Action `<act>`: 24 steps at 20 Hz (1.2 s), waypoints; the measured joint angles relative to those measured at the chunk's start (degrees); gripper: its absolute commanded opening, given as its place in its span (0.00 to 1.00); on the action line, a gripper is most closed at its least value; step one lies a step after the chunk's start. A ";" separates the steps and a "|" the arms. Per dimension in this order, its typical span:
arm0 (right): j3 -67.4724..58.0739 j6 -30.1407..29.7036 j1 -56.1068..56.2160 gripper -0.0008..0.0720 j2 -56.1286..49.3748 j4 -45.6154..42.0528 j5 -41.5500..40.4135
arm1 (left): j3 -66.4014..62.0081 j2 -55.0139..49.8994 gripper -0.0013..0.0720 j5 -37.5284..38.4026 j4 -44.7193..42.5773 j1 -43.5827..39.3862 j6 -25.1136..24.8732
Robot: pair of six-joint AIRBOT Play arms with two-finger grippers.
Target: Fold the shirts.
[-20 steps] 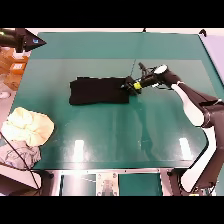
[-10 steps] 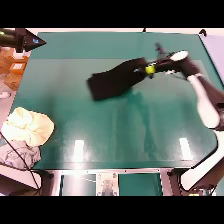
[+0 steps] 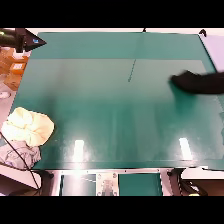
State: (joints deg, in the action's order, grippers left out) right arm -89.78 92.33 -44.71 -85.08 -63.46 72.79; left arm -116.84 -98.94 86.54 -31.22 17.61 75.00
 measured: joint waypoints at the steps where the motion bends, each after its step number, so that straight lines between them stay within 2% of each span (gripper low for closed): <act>1: 2.49 -0.17 -3.85 0.03 1.07 -1.01 0.52 | 0.00 0.00 0.06 0.00 -0.02 0.00 0.00; 5: 15.47 -2.84 -16.72 0.03 3.65 -2.78 1.27 | 0.00 0.00 0.06 0.02 0.00 0.00 0.00; 9: 26.80 -4.68 -24.70 0.04 4.37 -4.02 -1.81 | 0.00 0.00 0.06 0.17 0.00 0.00 0.07; 10: 28.83 -5.03 -26.21 0.18 4.46 -4.72 -2.67 | 0.00 0.00 0.06 0.37 0.00 0.00 0.07; 11: 30.36 -5.20 -27.41 0.53 4.48 -5.46 -3.19 | 0.00 0.00 0.06 0.55 -0.02 0.00 0.09; 12: 31.58 -5.38 -28.37 0.70 4.52 -6.40 -3.19 | 0.00 0.00 0.06 0.63 0.00 0.00 0.09; 14: 33.03 -4.92 -29.77 0.70 4.59 -8.79 -2.14 | 0.00 0.00 0.06 0.76 0.00 0.00 0.09; 18: 30.58 -1.25 -30.62 0.66 5.03 -14.16 6.49 | 0.00 0.00 0.06 0.92 -0.02 0.00 0.11; 19: 28.94 -0.11 -30.38 0.48 5.57 -14.10 9.09 | 0.00 0.00 0.06 0.90 -0.02 0.00 0.11; 21: 25.00 2.03 -28.37 0.31 7.37 -11.87 12.85 | 0.00 0.02 0.06 0.87 0.02 0.00 0.11; 22: 22.84 3.10 -26.47 0.15 8.57 -9.79 13.62 | 0.00 0.09 0.06 0.85 0.07 0.00 0.11; 23: 20.96 3.78 -24.15 0.05 9.81 -7.37 13.57 | 0.00 0.26 0.06 0.92 0.15 0.00 0.13; 24: 19.45 4.24 -20.87 0.04 11.34 -4.59 12.81 | 0.11 0.50 0.06 1.31 0.15 -0.02 0.13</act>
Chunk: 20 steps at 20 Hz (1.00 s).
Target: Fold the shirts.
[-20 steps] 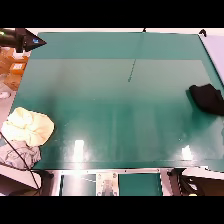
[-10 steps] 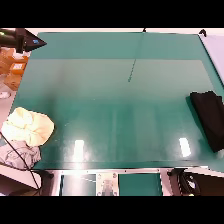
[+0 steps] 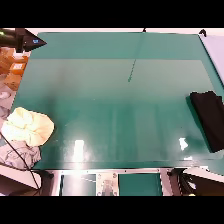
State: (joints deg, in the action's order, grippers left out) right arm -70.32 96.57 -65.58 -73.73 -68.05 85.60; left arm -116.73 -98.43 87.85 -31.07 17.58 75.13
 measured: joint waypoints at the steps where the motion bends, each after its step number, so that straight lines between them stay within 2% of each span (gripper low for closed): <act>1: -1.05 0.00 3.61 0.03 1.53 2.54 -1.62 | 0.61 0.52 0.06 0.74 -0.35 -0.11 0.24; 4: -2.23 -1.95 17.94 0.03 6.40 6.86 -6.60 | 7.69 5.77 0.06 1.38 -3.21 -1.75 0.74; 6: -0.09 -3.63 28.46 0.03 10.21 7.06 -8.46 | 18.23 12.59 0.06 -0.59 -6.47 -3.96 0.48; 12: 16.83 -4.31 54.51 0.04 23.67 4.92 -15.41 | 50.86 34.38 0.06 -8.02 -12.55 -8.37 -1.33; 16: 21.27 -4.15 62.93 0.04 26.58 4.66 -18.21 | 58.23 39.91 0.06 -9.75 -14.23 -9.03 -1.75; 20: 22.47 -4.11 65.79 0.04 27.45 4.70 -19.04 | 60.26 41.40 0.06 -8.39 -14.60 -9.22 -1.70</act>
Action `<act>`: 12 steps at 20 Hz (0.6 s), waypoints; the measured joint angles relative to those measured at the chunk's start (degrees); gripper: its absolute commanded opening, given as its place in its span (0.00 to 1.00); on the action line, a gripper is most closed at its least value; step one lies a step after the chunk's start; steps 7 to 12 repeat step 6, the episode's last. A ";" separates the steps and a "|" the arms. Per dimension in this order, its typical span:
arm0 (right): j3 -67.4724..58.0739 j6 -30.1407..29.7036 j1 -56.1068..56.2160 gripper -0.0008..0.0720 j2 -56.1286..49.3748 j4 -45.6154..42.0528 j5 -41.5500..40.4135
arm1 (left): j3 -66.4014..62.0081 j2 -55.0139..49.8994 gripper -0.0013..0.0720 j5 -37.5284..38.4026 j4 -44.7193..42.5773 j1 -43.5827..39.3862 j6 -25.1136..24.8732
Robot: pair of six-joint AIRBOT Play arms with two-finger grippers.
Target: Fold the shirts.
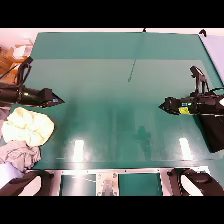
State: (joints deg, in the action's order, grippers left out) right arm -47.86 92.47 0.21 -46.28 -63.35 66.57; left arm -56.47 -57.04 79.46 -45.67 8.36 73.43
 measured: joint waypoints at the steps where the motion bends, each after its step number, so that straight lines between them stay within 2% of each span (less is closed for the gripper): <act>1: 0.15 0.00 0.35 0.04 0.04 0.07 -0.02 | 0.24 0.11 0.06 0.26 -0.07 -0.04 0.04; 12: 0.39 0.00 0.96 0.04 0.24 0.09 -0.22 | 0.66 0.46 0.06 0.39 0.04 0.00 0.07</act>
